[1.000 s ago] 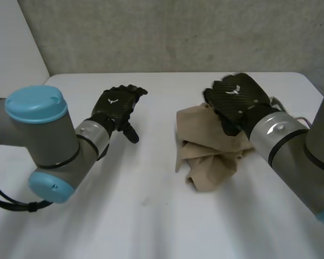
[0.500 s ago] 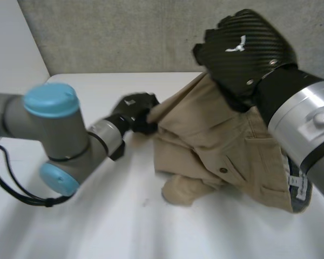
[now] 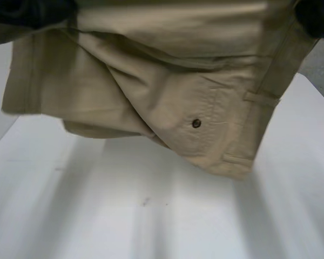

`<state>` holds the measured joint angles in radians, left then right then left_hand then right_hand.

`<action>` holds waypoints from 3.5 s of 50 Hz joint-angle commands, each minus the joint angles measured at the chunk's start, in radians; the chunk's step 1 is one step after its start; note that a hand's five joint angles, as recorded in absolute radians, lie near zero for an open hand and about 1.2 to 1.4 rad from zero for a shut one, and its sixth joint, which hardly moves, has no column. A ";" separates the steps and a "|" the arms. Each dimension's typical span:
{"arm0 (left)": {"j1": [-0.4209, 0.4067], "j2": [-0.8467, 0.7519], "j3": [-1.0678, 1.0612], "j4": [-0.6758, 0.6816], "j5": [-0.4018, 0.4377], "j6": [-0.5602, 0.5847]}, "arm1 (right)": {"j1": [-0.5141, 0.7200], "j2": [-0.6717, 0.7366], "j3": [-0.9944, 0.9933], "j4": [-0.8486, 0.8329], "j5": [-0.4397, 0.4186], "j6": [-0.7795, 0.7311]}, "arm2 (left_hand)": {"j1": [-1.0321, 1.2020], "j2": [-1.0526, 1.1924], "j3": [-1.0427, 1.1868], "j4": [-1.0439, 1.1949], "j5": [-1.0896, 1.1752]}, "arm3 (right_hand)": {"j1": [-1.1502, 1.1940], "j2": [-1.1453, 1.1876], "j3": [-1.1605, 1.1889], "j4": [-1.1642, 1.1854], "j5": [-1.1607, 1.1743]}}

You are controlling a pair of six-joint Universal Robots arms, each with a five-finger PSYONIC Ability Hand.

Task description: Fold the shorts.

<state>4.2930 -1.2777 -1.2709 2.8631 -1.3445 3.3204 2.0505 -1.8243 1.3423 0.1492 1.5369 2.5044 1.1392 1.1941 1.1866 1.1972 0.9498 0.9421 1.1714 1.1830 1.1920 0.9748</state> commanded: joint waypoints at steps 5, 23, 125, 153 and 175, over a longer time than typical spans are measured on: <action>0.002 -0.011 -0.054 -0.042 -0.004 -0.007 | -0.004 0.022 0.015 0.096 -0.007 -0.004 | 0.257 0.202 0.210 0.199 0.272 | 0.454 0.225 0.213 0.204 0.247; 0.001 -0.819 0.129 0.031 -0.010 0.001 | -0.007 0.738 -0.140 -0.120 -0.021 0.028 | 0.164 0.109 0.116 0.106 0.178 | 0.454 0.225 0.213 0.204 0.247; -0.087 -0.143 -0.361 0.206 -0.191 -0.065 | -0.445 0.151 0.219 0.125 -0.431 0.159 | -0.033 -0.088 -0.081 -0.091 -0.018 | 0.454 0.225 0.213 0.204 0.247; -0.308 -0.575 -0.530 0.309 -0.183 -0.085 | -0.339 0.585 0.161 -0.157 -0.089 0.235 | -0.297 -0.352 -0.345 -0.355 -0.283 | 0.454 0.225 0.213 0.204 0.247; -0.259 -0.805 -0.343 0.372 -0.272 -0.073 | -0.234 0.864 -0.084 -0.197 0.051 0.232 | -0.556 -0.611 -0.603 -0.614 -0.541 | 0.454 0.225 0.213 0.204 0.247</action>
<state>4.0293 -2.0233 -1.6729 3.2356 -1.6133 3.2466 1.7938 -1.0049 1.3035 -0.0474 1.5748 2.7368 0.5478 0.5427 0.5535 0.5415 0.3596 0.9614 1.1703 1.1781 1.1886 0.9696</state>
